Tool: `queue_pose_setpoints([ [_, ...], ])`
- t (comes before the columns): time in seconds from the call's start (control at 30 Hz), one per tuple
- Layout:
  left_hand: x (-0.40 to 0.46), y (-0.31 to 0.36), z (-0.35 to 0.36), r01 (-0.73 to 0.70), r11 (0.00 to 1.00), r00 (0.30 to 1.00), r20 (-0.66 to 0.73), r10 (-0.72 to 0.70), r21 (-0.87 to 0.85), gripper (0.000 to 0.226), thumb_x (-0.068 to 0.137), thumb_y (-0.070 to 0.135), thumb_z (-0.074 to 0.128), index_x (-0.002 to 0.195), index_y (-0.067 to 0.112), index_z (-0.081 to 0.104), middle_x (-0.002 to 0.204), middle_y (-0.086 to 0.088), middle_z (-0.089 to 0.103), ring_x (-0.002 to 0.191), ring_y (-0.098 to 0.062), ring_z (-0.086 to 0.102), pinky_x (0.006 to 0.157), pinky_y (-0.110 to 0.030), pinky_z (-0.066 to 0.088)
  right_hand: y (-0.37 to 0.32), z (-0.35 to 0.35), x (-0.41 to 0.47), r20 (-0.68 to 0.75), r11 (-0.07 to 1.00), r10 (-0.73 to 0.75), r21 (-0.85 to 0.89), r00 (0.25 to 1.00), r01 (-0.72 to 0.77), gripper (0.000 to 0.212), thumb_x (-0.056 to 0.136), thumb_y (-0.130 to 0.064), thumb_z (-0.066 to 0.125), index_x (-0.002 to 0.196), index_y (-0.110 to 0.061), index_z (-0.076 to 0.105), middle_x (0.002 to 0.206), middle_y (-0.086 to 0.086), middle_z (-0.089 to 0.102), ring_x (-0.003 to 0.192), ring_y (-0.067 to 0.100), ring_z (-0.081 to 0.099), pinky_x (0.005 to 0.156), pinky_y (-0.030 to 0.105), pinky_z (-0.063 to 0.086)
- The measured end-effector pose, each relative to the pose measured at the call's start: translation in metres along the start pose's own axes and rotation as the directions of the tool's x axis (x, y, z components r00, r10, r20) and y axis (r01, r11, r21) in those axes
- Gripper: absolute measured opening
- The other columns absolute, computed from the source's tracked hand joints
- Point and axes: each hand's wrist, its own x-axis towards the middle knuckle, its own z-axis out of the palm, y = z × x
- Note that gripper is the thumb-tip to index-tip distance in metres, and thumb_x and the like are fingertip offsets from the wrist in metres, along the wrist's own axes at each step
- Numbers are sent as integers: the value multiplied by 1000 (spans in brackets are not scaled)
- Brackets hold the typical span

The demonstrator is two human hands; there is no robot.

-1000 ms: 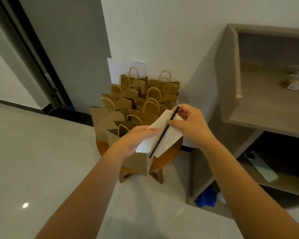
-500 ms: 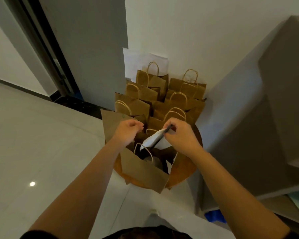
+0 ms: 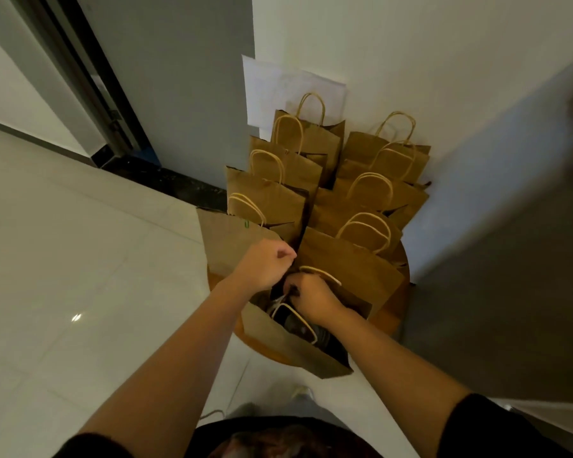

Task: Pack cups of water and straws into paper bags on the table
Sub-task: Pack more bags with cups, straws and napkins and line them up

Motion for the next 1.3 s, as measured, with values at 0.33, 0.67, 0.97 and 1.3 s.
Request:
queue_pose_setpoints([
  [0.33, -2, 3, -13, -73, 997, 991, 113, 70, 20, 22, 96, 20, 50, 111, 21, 67, 106, 7, 63, 95, -5, 56, 79, -17, 41, 2, -2, -12, -10, 993, 118, 4, 993, -118, 27, 88, -3, 54, 109, -15, 64, 109, 5, 63, 97, 22, 58, 85, 30, 50],
  [0.67, -23, 122, 19, -517, 852, 841, 233, 489, 78, 19, 95, 25, 51, 106, 25, 67, 97, 12, 60, 83, -1, 52, 70, -16, 43, -13, -69, -129, -308, 956, 293, 102, 905, -275, 8, 91, -17, 54, 92, -19, 62, 89, 1, 64, 83, 17, 60, 76, 27, 50],
  [0.97, -82, 271, 87, -725, 678, 663, 395, 636, 125, 20, 96, 20, 49, 99, 15, 68, 99, 1, 67, 88, -14, 60, 74, -28, 46, 23, -144, -295, -627, 854, 460, 119, 629, -506, 22, 91, -30, 54, 91, -11, 64, 86, 6, 64, 81, 22, 59, 74, 36, 50],
  [1.3, -125, 421, 177, -763, 602, 645, 215, 733, 236, 18, 93, 18, 48, 88, 17, 65, 89, -2, 68, 85, -19, 62, 80, -38, 52, 114, -231, -414, -710, 849, 453, 158, 539, -504, 14, 90, -32, 56, 79, -23, 57, 78, -3, 61, 74, 11, 58, 64, 25, 47],
])
